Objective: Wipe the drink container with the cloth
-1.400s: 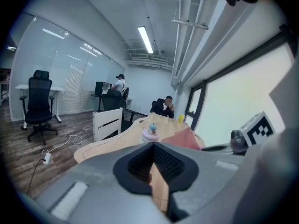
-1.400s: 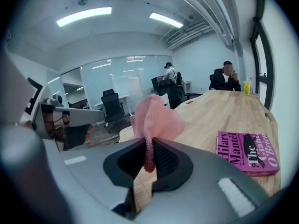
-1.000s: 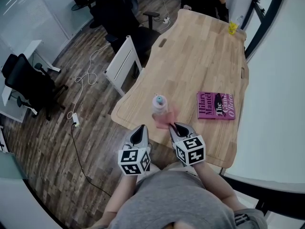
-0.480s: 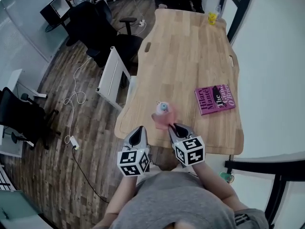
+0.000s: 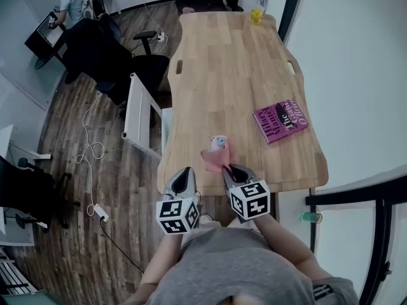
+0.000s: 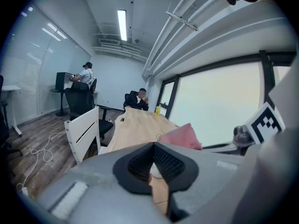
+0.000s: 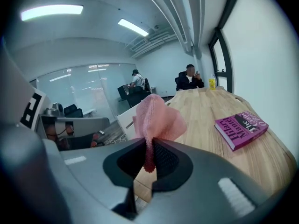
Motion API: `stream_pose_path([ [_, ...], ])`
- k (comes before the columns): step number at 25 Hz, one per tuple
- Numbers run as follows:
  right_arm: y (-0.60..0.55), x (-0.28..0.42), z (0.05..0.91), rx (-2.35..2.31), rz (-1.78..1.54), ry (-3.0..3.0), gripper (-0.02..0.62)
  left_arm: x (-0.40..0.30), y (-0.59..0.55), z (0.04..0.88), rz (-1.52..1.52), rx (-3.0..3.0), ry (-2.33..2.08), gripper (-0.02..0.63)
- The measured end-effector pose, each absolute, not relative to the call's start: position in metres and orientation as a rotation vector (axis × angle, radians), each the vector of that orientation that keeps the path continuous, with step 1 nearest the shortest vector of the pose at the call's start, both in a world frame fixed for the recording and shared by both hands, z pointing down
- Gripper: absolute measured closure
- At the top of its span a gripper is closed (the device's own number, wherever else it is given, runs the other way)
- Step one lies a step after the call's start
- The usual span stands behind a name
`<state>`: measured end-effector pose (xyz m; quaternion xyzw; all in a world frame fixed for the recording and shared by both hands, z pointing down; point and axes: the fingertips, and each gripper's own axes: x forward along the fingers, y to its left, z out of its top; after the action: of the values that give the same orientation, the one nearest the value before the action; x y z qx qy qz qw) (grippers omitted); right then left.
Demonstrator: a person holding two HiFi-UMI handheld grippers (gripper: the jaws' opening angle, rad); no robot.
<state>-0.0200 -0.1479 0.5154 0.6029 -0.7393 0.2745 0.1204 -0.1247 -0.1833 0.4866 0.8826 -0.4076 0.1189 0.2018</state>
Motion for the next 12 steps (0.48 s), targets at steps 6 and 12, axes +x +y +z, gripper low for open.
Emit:
stream_pose_path([
  [6, -0.155, -0.029, 0.526, 1.873, 0.851, -2.071, 0.563, -0.137, -0.191, 0.492, 0.376, 2.511, -1.044, 0.606],
  [12, -0.162, -0.032, 0.537, 1.971, 0.91, -1.987, 0.563, -0.147, -0.196, 0.495, 0.407, 2.543, -0.961, 0.606],
])
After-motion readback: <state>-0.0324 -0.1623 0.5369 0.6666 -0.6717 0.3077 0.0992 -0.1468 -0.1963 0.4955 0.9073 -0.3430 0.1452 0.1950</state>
